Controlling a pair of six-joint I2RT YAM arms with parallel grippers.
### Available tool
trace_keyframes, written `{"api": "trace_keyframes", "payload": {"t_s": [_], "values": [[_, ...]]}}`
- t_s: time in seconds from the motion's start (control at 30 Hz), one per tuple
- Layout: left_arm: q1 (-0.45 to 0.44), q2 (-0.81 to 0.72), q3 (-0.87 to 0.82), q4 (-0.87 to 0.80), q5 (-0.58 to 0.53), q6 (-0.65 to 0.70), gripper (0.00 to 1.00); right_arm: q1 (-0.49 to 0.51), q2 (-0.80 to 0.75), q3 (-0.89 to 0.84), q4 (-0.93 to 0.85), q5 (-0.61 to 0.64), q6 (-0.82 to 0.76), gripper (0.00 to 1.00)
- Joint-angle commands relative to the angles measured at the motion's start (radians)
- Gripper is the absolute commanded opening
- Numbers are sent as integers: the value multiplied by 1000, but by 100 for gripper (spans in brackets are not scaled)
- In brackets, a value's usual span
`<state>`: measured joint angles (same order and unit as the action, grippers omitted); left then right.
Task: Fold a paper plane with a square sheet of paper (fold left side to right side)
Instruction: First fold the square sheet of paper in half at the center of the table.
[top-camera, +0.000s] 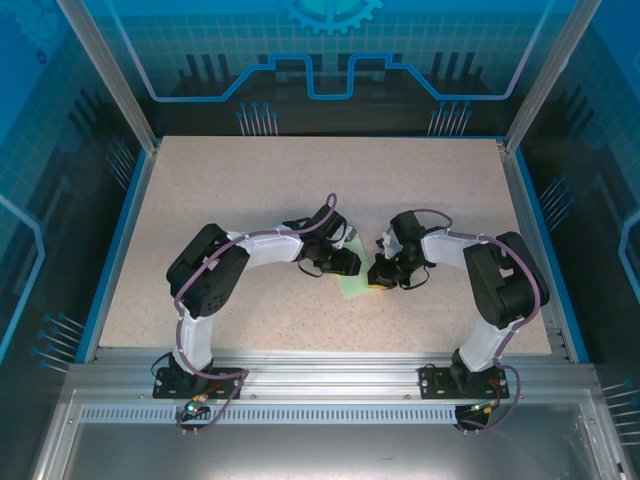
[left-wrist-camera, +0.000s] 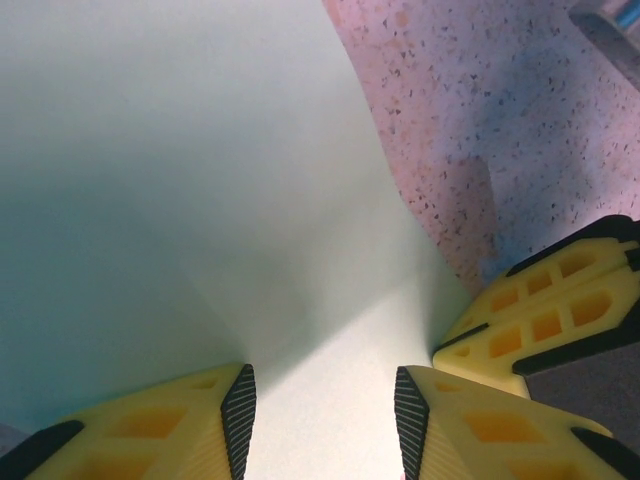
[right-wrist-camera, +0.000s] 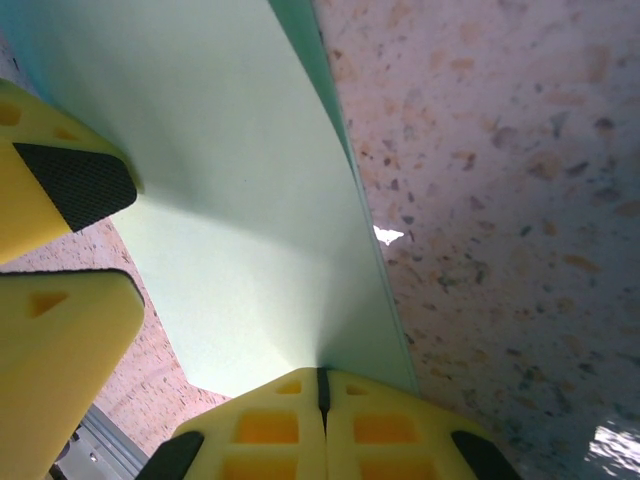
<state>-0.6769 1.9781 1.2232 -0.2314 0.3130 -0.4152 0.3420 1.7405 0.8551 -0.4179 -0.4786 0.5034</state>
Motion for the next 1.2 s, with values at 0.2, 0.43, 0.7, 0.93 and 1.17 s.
{"api": "trace_keyframes", "payload": {"t_s": [0.2,0.43,0.7,0.93,1.17], "values": [[36,38,-33,8,-78,-5,46,0,60,-32,-88,200,-14,5],[80,36,-20,15,-107,-46,50,1,63,-30,-99,214,-21,5],[117,61,40,-6,-111,-63,51,2,66,-31,-99,209,-24,5],[149,96,89,-51,-154,-75,51,2,71,-31,-101,206,-28,5],[170,125,136,-55,-139,-82,52,3,75,-32,-97,201,-28,5]]}}
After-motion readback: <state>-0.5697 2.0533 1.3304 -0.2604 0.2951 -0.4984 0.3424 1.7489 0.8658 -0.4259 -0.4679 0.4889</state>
